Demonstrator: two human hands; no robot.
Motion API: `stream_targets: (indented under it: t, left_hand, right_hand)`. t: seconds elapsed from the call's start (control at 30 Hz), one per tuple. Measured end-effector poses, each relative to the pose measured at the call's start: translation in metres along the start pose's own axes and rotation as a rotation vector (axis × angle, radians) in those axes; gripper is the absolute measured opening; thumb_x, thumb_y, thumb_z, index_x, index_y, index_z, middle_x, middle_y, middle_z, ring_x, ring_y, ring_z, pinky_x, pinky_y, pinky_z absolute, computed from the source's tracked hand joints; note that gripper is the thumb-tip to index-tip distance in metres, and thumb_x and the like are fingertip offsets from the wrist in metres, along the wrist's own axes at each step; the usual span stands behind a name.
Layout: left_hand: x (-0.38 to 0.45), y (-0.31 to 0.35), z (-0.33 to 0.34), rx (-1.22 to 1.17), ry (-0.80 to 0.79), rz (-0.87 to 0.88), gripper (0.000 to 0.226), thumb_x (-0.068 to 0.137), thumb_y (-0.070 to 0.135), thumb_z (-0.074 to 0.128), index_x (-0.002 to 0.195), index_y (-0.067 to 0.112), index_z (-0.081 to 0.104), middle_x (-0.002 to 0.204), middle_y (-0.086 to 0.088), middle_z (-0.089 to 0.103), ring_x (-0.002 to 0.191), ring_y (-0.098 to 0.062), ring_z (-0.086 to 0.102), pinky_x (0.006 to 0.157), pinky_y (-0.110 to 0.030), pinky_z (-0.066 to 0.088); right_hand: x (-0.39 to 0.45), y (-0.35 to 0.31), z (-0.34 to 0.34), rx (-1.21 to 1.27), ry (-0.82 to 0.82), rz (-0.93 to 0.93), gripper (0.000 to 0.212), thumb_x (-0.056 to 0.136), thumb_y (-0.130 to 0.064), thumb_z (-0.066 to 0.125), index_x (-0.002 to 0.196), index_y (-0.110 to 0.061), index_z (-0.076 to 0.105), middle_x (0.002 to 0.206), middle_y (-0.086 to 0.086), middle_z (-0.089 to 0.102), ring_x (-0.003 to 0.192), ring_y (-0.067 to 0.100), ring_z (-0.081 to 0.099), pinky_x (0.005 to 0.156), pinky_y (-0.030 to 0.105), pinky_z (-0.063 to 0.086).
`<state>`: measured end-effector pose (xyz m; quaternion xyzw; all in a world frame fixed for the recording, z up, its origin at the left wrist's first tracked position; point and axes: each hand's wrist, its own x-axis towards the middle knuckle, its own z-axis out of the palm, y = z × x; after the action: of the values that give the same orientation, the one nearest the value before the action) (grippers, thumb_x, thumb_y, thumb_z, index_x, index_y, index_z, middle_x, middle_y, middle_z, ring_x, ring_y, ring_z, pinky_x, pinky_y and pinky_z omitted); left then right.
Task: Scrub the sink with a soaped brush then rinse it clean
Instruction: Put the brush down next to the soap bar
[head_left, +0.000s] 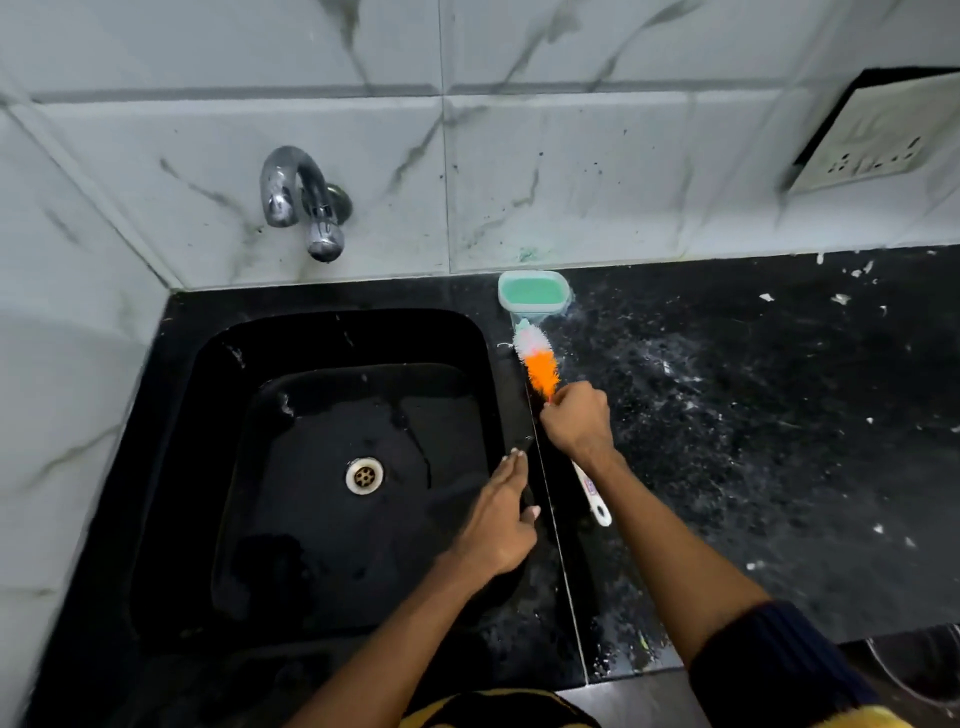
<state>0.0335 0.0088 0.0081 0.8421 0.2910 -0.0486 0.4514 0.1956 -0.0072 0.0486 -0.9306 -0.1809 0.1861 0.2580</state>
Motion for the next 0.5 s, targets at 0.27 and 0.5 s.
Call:
stream_targets:
  t: [0.27, 0.5]
  left_hand:
    - [0.026, 0.003, 0.011, -0.053, 0.192, -0.098, 0.072, 0.100, 0.003, 0.045, 0.160, 0.012, 0.007, 0.168, 0.002, 0.003, 0.153, -0.010, 0.003, 0.115, -0.014, 0.002]
    - [0.032, 0.004, 0.016, -0.028, 0.295, -0.090, 0.069, 0.096, -0.003, 0.042, 0.158, 0.007, 0.015, 0.167, -0.005, 0.014, 0.153, -0.014, 0.012, 0.117, -0.015, 0.007]
  right_hand:
    - [0.019, 0.007, 0.016, -0.070, 0.026, -0.044, 0.013, 0.073, -0.011, 0.056, 0.067, -0.008, 0.067, 0.069, 0.008, 0.061, 0.065, 0.029, 0.059, 0.058, 0.024, 0.042]
    - [0.021, 0.014, 0.023, -0.069, 0.053, -0.132, 0.020, 0.077, -0.011, 0.053, 0.089, -0.003, 0.067, 0.096, 0.012, 0.058, 0.084, 0.029, 0.060, 0.075, 0.032, 0.049]
